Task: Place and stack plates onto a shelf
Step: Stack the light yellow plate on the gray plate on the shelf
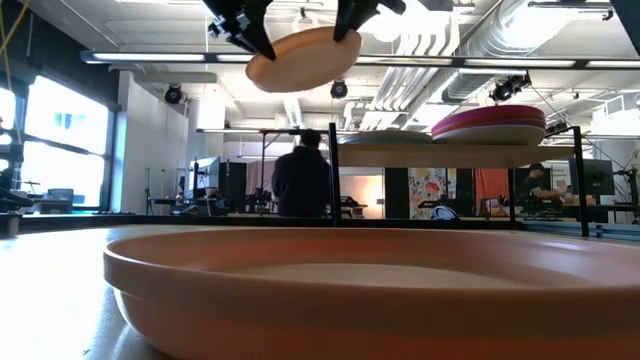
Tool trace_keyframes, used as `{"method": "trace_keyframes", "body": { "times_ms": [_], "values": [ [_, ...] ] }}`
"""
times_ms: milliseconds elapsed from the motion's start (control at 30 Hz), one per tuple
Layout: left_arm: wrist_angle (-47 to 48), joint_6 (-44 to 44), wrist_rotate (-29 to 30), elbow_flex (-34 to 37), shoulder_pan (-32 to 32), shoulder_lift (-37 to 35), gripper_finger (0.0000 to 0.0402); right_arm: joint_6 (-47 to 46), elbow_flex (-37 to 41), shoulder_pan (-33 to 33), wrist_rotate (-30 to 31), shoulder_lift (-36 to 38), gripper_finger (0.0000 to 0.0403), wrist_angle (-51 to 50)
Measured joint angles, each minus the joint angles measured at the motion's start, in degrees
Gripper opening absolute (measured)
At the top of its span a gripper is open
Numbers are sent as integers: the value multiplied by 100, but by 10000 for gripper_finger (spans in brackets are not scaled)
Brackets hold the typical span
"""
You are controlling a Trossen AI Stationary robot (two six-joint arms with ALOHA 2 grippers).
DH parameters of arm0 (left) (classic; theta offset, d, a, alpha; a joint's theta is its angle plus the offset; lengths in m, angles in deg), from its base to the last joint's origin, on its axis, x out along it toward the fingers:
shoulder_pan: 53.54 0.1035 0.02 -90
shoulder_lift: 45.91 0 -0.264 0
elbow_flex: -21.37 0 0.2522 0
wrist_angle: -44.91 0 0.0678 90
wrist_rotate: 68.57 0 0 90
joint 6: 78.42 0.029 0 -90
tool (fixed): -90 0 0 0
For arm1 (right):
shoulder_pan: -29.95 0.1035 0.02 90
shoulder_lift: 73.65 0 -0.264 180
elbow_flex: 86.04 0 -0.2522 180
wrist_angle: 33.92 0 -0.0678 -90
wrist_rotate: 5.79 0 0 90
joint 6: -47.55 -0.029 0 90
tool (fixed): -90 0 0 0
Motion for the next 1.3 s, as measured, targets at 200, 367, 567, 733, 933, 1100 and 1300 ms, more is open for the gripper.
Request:
{"method": "trace_keyframes", "body": {
  "times_ms": [200, 367, 567, 733, 933, 1100, 1300],
  "values": [
    [-471, -140, -322, -2, 14, 3, 100, -40, 0, -106, -62, 0, 1, -149],
    [-458, -365, -328, -173, 11, -9, 118, 307, -5, -322, -57, 1, 1, -207],
    [-408, -475, -331, -458, -1, -11, 117, 884, -365, -734, -184, 20, 1, -470],
    [-397, -487, -330, -562, -85, -15, 116, 1541, -846, -1320, -418, 30, 1, -822],
    [-258, -827, -328, -562, -117, -15, 115, 2181, -658, -2358, -1654, 288, 0, -819],
    [-163, -1032, -326, -563, -115, -15, 115, 2500, -656, -3181, -2716, 281, 0, -828],
    [-142, -1255, -326, -564, -115, -15, 115, 2777, -523, -4082, -4233, 155, 0, -898]
  ]
}}
